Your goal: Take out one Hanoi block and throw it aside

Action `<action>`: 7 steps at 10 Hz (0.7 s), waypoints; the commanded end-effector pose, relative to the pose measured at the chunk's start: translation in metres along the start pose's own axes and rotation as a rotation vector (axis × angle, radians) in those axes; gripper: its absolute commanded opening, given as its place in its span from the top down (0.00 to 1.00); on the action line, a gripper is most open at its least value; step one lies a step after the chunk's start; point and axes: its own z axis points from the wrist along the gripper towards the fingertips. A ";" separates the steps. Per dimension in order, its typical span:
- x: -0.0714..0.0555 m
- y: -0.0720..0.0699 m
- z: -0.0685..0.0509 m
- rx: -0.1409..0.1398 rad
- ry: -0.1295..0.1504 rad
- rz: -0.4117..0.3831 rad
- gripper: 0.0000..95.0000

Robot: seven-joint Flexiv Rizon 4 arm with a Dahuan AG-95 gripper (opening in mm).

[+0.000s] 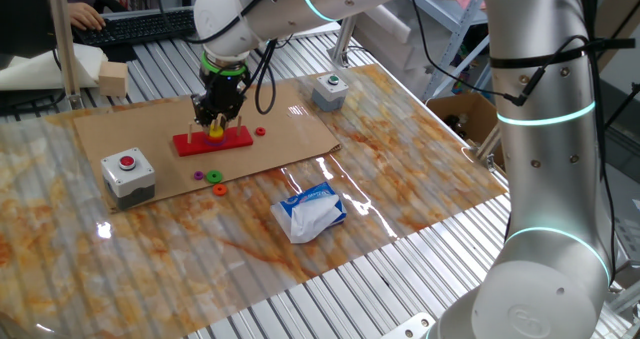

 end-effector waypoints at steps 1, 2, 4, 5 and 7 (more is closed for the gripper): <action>0.000 0.000 0.000 0.000 0.001 0.002 1.00; 0.000 0.000 0.000 0.000 0.001 0.002 1.00; 0.000 0.000 -0.004 0.001 0.002 0.002 1.00; -0.001 0.000 -0.009 0.000 0.004 0.005 1.00; -0.001 -0.001 -0.018 -0.007 0.005 0.013 1.00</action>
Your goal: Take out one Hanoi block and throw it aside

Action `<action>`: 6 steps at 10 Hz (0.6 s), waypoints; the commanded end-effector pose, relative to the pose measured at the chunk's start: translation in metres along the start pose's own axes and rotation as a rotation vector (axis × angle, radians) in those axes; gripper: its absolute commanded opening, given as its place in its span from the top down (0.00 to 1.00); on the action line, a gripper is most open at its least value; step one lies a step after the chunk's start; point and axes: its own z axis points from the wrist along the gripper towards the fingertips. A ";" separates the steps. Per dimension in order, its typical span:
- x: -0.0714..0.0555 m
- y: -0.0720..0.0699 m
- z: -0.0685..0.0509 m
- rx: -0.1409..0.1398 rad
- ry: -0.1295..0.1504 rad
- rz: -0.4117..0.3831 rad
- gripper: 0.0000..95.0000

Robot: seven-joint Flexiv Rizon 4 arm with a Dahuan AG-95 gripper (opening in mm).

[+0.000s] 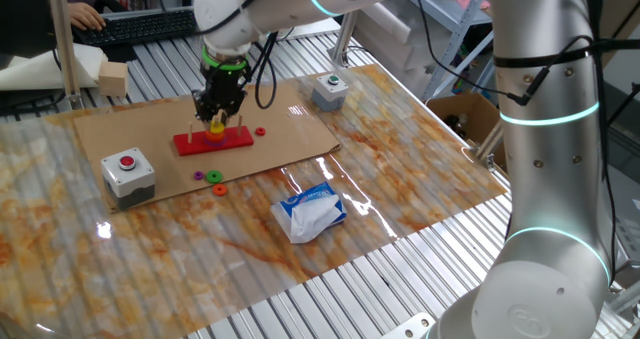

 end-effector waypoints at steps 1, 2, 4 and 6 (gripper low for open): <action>0.000 0.000 -0.005 -0.004 0.001 0.004 1.00; 0.000 -0.001 -0.009 -0.005 0.002 0.005 1.00; 0.000 -0.001 -0.018 -0.010 0.008 0.008 1.00; 0.001 0.000 -0.024 -0.012 0.013 0.010 1.00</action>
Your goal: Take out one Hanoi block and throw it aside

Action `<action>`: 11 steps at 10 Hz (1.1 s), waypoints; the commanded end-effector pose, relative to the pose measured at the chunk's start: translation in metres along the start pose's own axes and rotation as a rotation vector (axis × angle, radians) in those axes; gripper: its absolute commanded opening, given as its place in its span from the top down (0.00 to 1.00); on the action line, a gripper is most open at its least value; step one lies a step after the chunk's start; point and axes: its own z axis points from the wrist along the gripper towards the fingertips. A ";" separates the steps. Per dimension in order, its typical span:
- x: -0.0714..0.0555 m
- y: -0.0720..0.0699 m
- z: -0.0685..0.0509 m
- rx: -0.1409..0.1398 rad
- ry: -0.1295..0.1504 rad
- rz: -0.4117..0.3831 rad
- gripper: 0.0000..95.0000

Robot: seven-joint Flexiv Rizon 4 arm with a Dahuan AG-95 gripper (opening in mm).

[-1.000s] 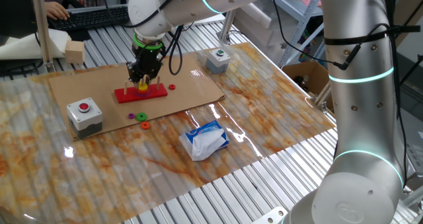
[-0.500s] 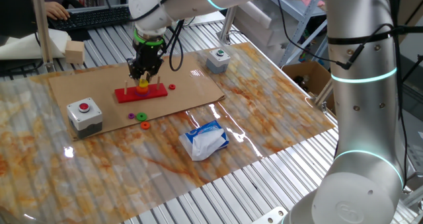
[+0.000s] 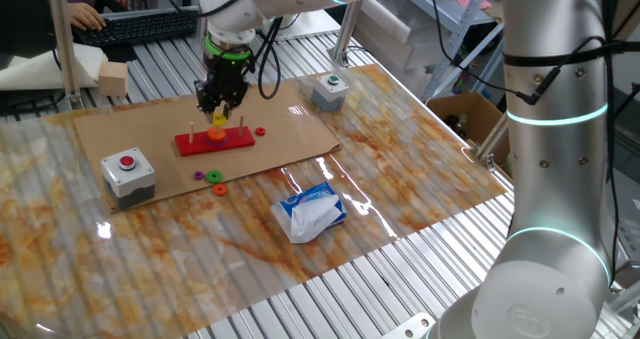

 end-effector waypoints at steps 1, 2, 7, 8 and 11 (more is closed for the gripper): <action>0.000 0.000 -0.002 0.001 -0.001 0.001 1.00; 0.000 0.000 -0.005 0.000 -0.001 0.001 1.00; 0.008 -0.001 -0.015 -0.003 0.007 0.003 1.00; 0.011 0.000 -0.015 -0.002 0.007 0.004 1.00; 0.030 0.003 -0.017 -0.001 0.006 0.004 1.00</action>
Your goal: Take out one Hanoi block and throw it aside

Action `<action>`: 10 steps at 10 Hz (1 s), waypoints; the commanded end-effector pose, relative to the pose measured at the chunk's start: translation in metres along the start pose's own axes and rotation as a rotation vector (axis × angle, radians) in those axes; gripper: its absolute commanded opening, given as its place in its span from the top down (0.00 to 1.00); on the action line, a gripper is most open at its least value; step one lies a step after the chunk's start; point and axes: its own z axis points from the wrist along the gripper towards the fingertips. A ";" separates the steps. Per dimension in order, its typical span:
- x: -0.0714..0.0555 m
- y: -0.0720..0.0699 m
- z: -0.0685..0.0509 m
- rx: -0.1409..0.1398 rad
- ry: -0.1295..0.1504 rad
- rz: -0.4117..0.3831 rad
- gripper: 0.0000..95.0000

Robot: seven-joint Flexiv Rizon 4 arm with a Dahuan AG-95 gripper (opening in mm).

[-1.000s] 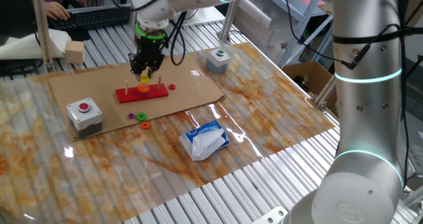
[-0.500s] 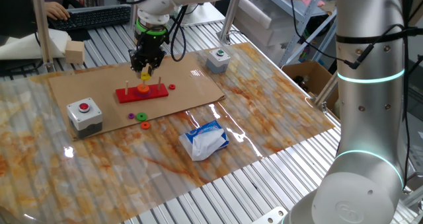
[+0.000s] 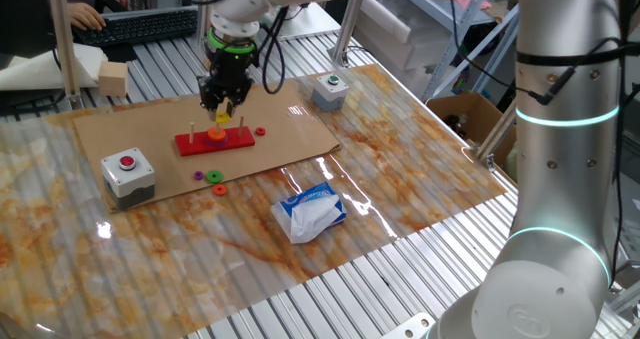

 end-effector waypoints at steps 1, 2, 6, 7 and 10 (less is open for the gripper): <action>0.007 0.001 0.000 0.002 0.001 -0.004 1.00; 0.012 0.002 0.000 0.003 0.001 -0.003 1.00; 0.032 0.002 -0.001 0.002 -0.012 0.015 0.80; 0.034 0.002 0.000 0.004 -0.015 0.027 0.60; 0.035 0.003 0.000 0.004 -0.028 0.051 0.20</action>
